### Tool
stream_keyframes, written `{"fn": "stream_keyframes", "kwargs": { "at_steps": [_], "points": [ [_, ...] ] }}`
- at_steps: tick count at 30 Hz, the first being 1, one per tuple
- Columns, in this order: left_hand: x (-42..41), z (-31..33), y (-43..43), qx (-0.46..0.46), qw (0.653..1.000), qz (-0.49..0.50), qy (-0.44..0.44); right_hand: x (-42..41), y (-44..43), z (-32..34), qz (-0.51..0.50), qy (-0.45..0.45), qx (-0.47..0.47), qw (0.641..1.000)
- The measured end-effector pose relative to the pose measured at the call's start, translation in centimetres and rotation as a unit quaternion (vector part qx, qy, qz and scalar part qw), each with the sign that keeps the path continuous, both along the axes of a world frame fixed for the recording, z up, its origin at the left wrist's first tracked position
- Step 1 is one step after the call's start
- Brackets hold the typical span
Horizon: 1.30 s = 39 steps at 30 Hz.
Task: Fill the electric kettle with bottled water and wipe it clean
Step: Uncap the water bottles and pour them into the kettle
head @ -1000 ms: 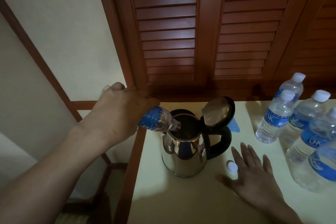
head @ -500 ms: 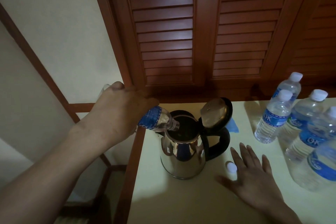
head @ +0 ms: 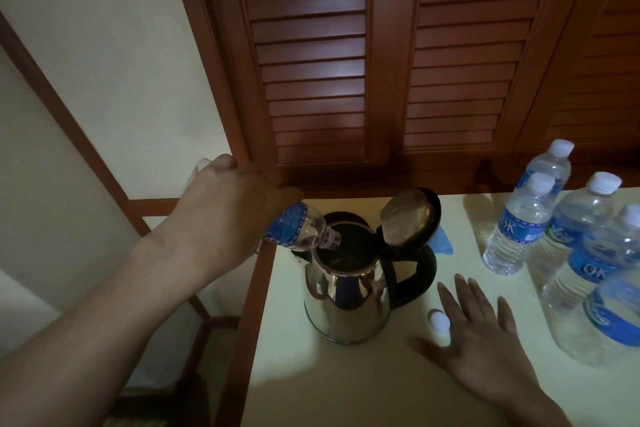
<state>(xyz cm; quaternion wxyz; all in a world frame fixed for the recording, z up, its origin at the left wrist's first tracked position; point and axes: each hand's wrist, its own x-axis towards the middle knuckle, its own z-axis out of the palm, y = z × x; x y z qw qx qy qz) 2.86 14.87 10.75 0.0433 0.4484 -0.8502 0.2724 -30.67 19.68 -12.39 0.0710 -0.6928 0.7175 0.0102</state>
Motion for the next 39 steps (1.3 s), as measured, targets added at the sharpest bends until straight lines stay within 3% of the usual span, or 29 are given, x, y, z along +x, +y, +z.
{"fn": "stream_keyframes", "kwargs": {
  "at_steps": [3, 4, 9, 15, 17, 21, 25, 29, 33, 39],
  "points": [
    [-0.1, -0.2, 0.1, 0.069, 0.993, 0.005, 0.097, -0.1, 0.0, -0.1, 0.001, 0.002, -0.005, 1.000],
    [-0.2, 0.0, 0.2, 0.068, 0.993, 0.002, 0.093, -0.1, 0.0, -0.1, 0.001, 0.000, -0.007, 1.000],
    [-0.3, 0.9, 0.4, 0.055, 0.997, 0.042, -0.041, 0.1, 0.1, 0.0, -0.001, -0.014, -0.009, 1.000],
    [-1.2, 1.3, 0.1, 0.045, 0.995, 0.028, -0.082, 0.0, 0.0, 0.0, 0.000, -0.008, -0.005, 1.000],
    [-1.5, 1.4, 0.2, 0.060, 0.996, -0.011, -0.059, 0.0, 0.0, 0.0, 0.002, -0.006, -0.008, 1.000],
    [-2.1, 1.4, -0.4, 0.056, 0.981, 0.046, -0.179, -0.1, 0.0, -0.1, 0.001, -0.005, -0.008, 1.000],
    [-2.2, 1.4, -0.8, 0.073, 0.978, 0.064, -0.184, -0.1, 0.1, -0.2, 0.006, -0.007, -0.014, 1.000],
    [-1.2, 1.2, -0.2, 0.029, 0.992, 0.026, -0.119, -0.1, 0.1, -0.2, 0.007, -0.018, -0.028, 0.999],
    [0.6, 0.1, -0.9, 0.052, 0.999, -0.008, -0.003, -0.3, 0.2, -0.4, 0.016, -0.038, -0.047, 0.998],
    [2.0, -2.3, -1.0, 0.116, 0.983, 0.000, 0.142, -1.3, 0.2, -1.8, 0.060, -0.092, -0.199, 0.974]
  ]
}}
